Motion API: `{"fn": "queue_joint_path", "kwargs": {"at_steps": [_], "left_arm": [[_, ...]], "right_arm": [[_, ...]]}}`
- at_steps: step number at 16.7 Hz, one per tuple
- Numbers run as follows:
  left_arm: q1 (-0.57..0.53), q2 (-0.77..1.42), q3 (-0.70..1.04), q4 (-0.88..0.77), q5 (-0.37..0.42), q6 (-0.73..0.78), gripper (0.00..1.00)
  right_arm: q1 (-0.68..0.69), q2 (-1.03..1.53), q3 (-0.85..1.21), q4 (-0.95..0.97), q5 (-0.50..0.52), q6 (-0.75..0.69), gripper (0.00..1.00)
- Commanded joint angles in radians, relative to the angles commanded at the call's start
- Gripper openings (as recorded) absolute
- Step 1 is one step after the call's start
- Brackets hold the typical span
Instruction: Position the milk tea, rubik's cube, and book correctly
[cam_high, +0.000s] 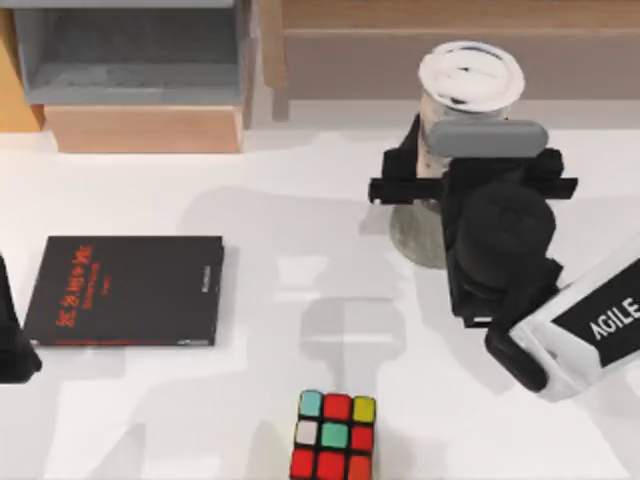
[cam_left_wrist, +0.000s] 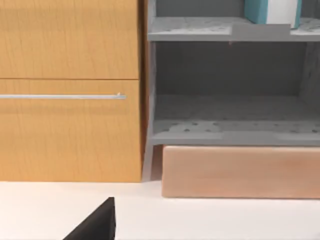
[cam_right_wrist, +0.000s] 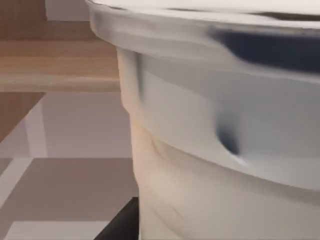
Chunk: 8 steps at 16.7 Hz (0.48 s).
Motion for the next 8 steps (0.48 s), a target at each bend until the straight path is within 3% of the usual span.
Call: {"fn": "queue_joint_path", "kwargs": {"at_steps": [8], "left_arm": [[0.0,0.0,0.0,0.0,0.0,0.0,1.0]], "right_arm": [[0.004,0.112,-0.002,0.11,0.003,-0.003,0.0]]}}
